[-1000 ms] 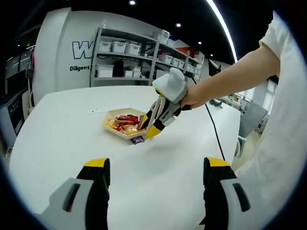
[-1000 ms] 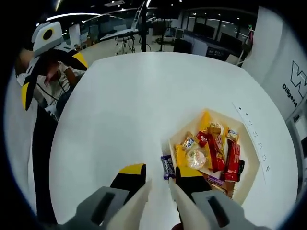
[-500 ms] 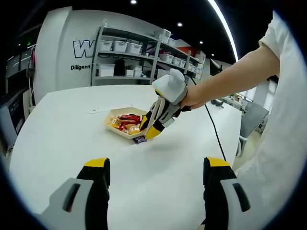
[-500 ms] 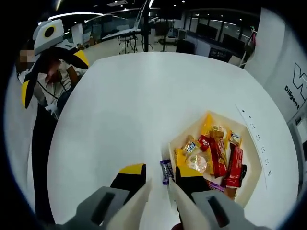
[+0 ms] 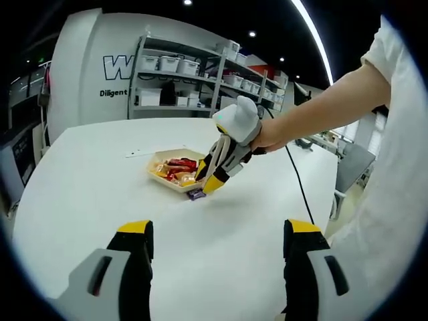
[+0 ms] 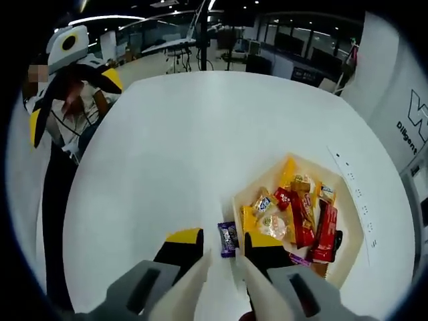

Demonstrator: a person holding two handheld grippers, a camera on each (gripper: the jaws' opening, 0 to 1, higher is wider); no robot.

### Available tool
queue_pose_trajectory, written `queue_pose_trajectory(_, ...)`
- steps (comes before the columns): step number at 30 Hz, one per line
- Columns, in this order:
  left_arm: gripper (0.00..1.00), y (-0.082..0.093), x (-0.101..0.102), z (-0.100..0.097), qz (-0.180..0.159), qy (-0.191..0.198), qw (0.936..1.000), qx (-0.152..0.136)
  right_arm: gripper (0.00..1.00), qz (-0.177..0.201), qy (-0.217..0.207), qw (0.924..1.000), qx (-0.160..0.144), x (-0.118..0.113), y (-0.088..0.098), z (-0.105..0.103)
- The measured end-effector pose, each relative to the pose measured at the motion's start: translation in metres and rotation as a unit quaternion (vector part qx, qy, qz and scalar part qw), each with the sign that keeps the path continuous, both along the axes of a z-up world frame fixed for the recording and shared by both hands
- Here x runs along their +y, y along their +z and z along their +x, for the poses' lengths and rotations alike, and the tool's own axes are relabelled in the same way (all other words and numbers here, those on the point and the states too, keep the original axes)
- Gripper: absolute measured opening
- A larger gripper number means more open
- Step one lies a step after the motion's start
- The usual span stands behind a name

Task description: Place the target food into the container with the food tongs after gripping and lifting it, then release it inside without dropping or visibly crushing the food.

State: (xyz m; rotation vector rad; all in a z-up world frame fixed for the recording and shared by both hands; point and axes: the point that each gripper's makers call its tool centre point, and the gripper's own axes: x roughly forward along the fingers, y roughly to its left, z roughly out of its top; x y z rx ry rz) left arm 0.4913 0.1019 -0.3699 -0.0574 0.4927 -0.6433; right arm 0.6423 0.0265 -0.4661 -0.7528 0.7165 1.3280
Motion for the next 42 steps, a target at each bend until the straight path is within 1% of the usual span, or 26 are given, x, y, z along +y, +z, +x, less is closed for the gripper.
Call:
queue_pose_trajectory(10,0.77,0.002,-0.003,-0.002,0.001,0.001,1.0000,0.002,0.19,-0.001,-0.008,1.0000,-0.004,-0.002,0.001,0.012)
queue_pose_trajectory(16,0.77,0.001,0.000,-0.001,0.000,0.003,1.0000,0.003,0.19,-0.003,-0.004,1.0000,-0.008,-0.002,0.000,0.017)
queue_pose_trajectory(19,0.77,-0.002,0.002,-0.001,0.000,0.004,1.0000,0.004,0.19,0.001,-0.002,1.0000,-0.010,0.000,0.002,0.017)
queue_pose_trajectory(22,0.77,-0.003,0.002,-0.001,-0.001,0.005,1.0000,0.004,0.19,0.001,0.006,0.9999,-0.016,0.003,0.002,0.016)
queue_pose_trajectory(26,0.77,-0.003,0.003,0.000,-0.001,0.006,1.0000,0.003,0.20,0.009,0.012,0.9998,-0.016,0.007,0.005,0.011)
queue_pose_trajectory(34,0.77,-0.002,0.001,-0.002,0.000,0.005,1.0000,0.004,0.20,0.000,0.041,0.9988,-0.025,0.011,-0.003,0.004)
queue_pose_trajectory(42,0.77,-0.001,0.003,-0.004,0.002,0.007,1.0000,0.007,0.20,-0.002,0.048,0.9984,-0.031,0.013,-0.007,0.001)
